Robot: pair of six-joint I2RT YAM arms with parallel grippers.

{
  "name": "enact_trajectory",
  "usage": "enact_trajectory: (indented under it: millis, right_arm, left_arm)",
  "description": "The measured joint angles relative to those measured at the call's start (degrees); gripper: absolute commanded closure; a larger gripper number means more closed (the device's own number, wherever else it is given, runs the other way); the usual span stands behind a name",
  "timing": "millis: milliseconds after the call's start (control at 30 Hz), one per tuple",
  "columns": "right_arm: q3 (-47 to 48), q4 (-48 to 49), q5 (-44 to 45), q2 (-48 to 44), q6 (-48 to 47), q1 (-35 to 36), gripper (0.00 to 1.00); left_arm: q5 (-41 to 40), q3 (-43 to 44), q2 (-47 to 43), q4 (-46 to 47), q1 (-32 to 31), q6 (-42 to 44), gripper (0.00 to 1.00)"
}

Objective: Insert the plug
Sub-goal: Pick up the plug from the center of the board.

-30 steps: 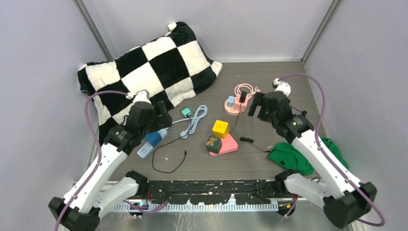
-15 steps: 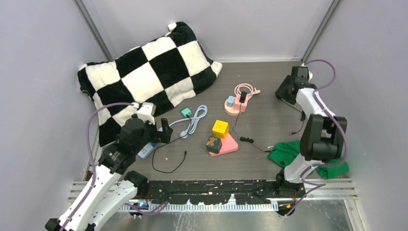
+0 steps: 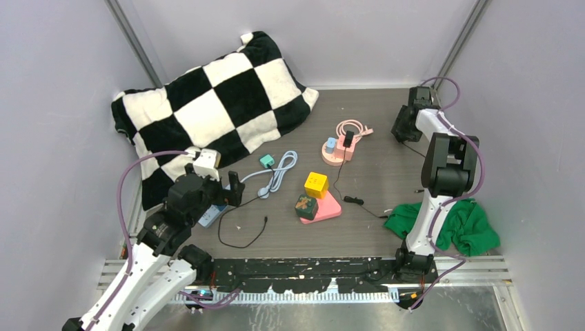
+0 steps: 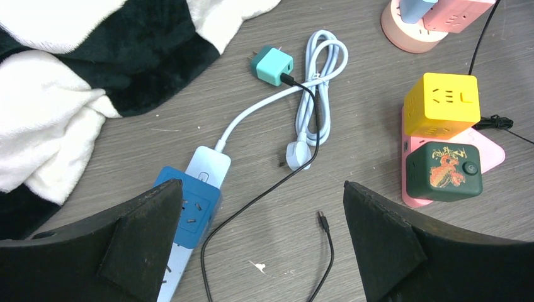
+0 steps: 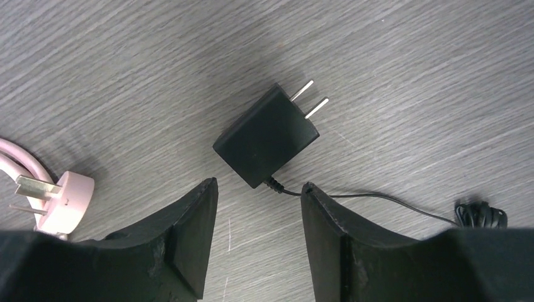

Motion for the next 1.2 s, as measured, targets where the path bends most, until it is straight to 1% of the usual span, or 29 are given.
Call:
enact_trajectory:
  millis: [100, 200, 367, 433, 533, 667, 767, 900, 1000, 1067, 1200]
  right_arm:
    - [0.0, 0.1, -1.4, 0.0, -2.0, -0.2, 0.5]
    - [0.0, 0.1, -3.0, 0.2, -3.2, -0.4, 0.51]
    - [1.0, -0.5, -5.0, 2.8, -4.4, -0.6, 0.41]
    - [1.1, -0.8, -5.8, 4.0, -4.7, -0.7, 0.42]
    - [1.7, -0.9, -7.9, 4.0, -4.8, -0.7, 0.49]
    - [1.6, -1.4, -11.1, 4.0, -4.3, -0.7, 0.53]
    - [0.0, 0.0, -12.5, 3.4, -4.0, -0.7, 0.6]
    - [-3.2, 1.5, -12.7, 1.6, -3.3, -0.7, 0.79]
    - [-4.6, 2.4, -12.9, 0.7, -2.6, -0.7, 0.88]
    - [-5.5, 3.2, -12.9, 0.0, -2.5, -0.7, 0.91]
    - [-7.5, 3.8, -12.9, -2.4, -0.8, -0.7, 0.93]
  left_arm:
    - [-0.1, 0.0, 0.0, 0.0, -0.2, 0.3, 0.0]
    - [-0.5, 0.0, 0.0, 0.0, -0.3, 0.4, 0.0]
    - [-1.0, 0.0, -0.3, 0.0, -0.5, 0.4, 0.0]
    - [-1.1, 0.0, -0.4, 0.0, -0.5, 0.5, 0.0]
    - [-1.4, -0.1, -0.3, 0.0, -0.5, 0.6, 0.0]
    - [-1.5, -0.3, -0.3, 0.0, -0.5, 0.6, 0.0]
    - [-1.6, -0.4, -0.3, 0.0, -0.5, 0.7, 0.0]
    - [-1.5, -0.5, -0.3, 0.0, -0.5, 0.7, 0.0]
    - [-1.5, -0.5, -0.3, 0.0, -0.5, 0.9, 0.0]
    - [-1.5, -0.5, -0.2, 0.0, -0.5, 0.9, 0.0]
    - [-1.5, -0.5, -0.2, 0.0, -0.5, 1.0, 0.0]
